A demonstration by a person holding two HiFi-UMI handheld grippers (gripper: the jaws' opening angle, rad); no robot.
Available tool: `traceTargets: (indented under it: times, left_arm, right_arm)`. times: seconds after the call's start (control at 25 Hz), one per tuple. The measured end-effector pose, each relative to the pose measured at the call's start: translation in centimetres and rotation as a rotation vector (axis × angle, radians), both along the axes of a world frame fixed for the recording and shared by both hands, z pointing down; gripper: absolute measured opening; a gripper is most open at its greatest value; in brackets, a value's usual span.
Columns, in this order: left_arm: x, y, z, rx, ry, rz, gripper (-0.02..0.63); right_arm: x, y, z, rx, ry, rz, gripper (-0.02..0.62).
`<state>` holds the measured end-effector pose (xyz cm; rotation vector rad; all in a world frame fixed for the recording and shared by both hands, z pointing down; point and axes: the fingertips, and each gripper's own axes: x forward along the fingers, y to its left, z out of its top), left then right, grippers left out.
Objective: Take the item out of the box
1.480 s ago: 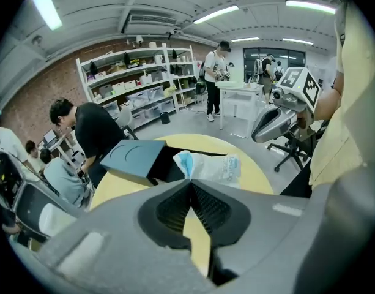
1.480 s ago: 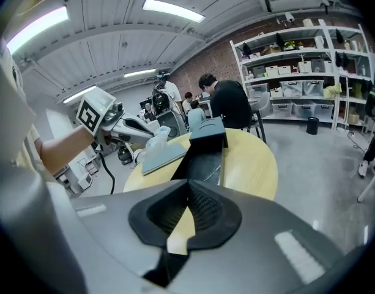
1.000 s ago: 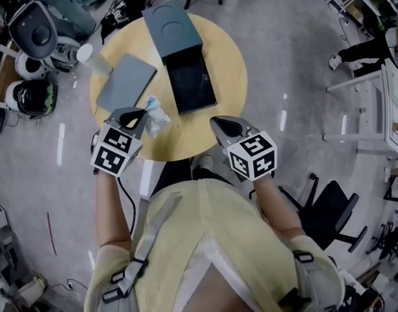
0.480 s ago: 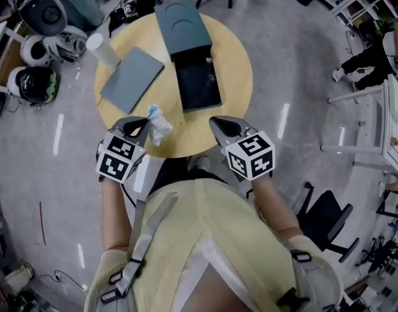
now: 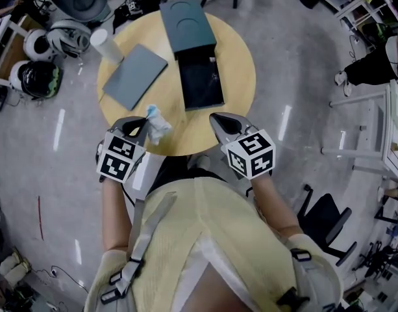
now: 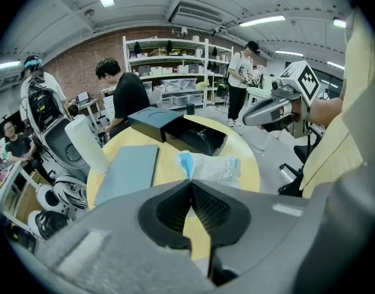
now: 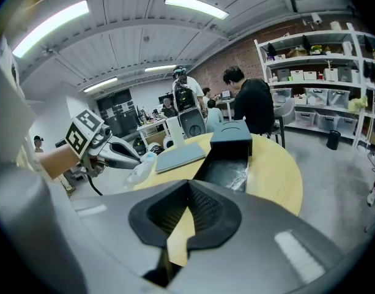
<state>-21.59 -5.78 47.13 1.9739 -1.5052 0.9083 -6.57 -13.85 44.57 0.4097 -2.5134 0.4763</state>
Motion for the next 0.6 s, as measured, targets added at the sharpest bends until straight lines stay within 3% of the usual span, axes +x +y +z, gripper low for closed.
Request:
traceTargets:
  times: [0.6]
  left_arm:
    - [0.04,-0.75,-0.10,0.008,-0.007,0.012,0.009]
  right_arm:
    - [-0.35,0.13,-0.29,-0.010,-0.006,-0.013,0.005]
